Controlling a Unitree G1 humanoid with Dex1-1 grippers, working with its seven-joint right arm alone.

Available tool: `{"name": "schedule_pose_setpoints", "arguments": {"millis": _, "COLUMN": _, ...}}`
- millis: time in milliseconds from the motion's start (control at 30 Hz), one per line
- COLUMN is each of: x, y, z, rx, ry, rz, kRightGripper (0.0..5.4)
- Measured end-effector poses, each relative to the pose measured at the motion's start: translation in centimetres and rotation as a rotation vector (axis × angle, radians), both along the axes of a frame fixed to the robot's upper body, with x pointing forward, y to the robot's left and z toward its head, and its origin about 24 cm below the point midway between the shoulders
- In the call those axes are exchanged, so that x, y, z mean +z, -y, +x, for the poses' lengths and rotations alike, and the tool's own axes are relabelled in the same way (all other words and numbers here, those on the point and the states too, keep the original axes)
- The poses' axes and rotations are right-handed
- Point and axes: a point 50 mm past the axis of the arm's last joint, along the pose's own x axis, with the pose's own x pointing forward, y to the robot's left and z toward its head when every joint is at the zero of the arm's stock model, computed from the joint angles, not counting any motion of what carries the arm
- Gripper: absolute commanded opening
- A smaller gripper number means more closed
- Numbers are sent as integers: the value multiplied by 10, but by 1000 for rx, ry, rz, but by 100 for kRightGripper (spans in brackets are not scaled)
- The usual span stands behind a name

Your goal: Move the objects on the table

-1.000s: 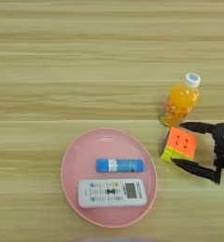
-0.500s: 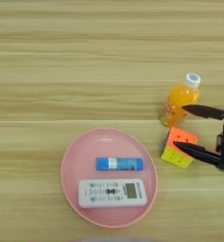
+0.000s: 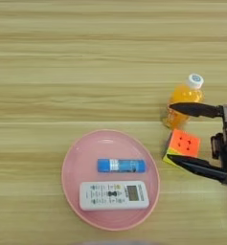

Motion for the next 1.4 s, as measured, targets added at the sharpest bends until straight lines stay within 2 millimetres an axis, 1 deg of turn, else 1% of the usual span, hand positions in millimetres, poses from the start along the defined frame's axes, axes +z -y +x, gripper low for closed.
{"name": "schedule_pose_setpoints", "arguments": {"millis": 100, "x": -10, "y": -11, "z": -1, "rx": 13, "ry": -6, "rz": -28, "kRightGripper": 539}}
{"name": "schedule_pose_setpoints", "arguments": {"millis": 267, "x": -25, "y": -29, "z": -1, "rx": 41, "ry": -3, "rz": -124, "kRightGripper": 539}}
{"name": "schedule_pose_setpoints", "arguments": {"millis": 467, "x": -39, "y": -49, "z": 8, "rx": 60, "ry": 29, "rz": -229, "kRightGripper": 539}}
{"name": "schedule_pose_setpoints", "arguments": {"millis": 633, "x": -44, "y": -65, "z": 17, "rx": 30, "ry": 54, "rz": -230, "kRightGripper": 539}}
{"name": "schedule_pose_setpoints", "arguments": {"millis": 967, "x": -61, "y": -72, "z": 27, "rx": -31, "ry": 29, "rz": -297, "kRightGripper": 539}}
{"name": "schedule_pose_setpoints", "arguments": {"millis": 1133, "x": -70, "y": -74, "z": 23, "rx": 28, "ry": 26, "rz": -379, "kRightGripper": 539}}
{"name": "schedule_pose_setpoints", "arguments": {"millis": 1233, "x": -76, "y": -73, "z": 23, "rx": 43, "ry": 19, "rz": -426, "kRightGripper": 539}}
{"name": "schedule_pose_setpoints", "arguments": {"millis": 1300, "x": -76, "y": -73, "z": 24, "rx": 53, "ry": 22, "rz": -442, "kRightGripper": 539}}
{"name": "schedule_pose_setpoints", "arguments": {"millis": 1400, "x": -78, "y": -74, "z": 29, "rx": 54, "ry": 23, "rz": -466, "kRightGripper": 489}}
